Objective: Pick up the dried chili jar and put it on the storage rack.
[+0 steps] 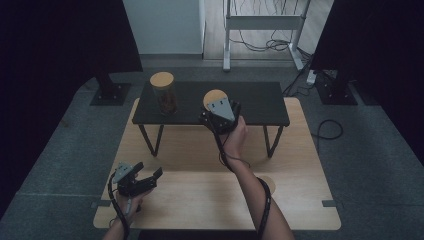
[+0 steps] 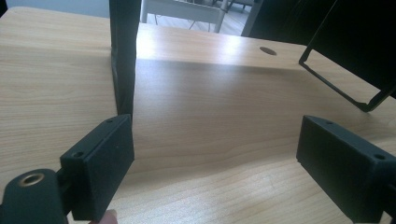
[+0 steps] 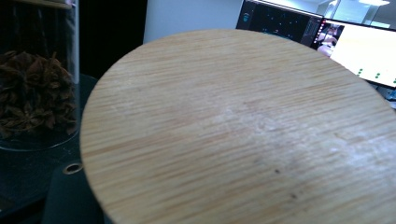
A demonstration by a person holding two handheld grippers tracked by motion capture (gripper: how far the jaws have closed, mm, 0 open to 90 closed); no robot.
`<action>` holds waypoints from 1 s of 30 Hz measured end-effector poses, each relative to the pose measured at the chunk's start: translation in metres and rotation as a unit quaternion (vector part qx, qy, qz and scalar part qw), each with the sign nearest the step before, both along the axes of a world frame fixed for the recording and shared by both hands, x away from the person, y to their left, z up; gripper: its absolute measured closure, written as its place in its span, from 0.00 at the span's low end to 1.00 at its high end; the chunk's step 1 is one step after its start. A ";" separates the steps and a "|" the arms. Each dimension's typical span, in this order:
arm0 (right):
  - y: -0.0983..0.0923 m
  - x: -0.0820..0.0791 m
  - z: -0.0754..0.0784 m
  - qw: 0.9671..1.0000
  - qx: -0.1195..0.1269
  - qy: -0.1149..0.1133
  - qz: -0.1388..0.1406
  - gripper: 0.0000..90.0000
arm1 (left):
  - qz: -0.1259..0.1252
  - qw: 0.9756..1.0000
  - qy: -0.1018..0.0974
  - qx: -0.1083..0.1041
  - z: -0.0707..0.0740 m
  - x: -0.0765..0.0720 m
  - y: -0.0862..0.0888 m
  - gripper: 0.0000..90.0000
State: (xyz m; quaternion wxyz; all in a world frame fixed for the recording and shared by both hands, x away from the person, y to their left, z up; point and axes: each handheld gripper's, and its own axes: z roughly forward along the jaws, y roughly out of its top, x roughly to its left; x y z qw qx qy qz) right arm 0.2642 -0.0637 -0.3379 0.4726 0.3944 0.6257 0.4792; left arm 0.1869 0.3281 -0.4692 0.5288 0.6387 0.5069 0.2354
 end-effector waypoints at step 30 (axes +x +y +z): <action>0.008 0.029 -0.001 0.999 0.005 0.031 -0.008 0.27 | -0.002 1.000 -0.004 -0.001 0.001 -0.001 0.000 0.12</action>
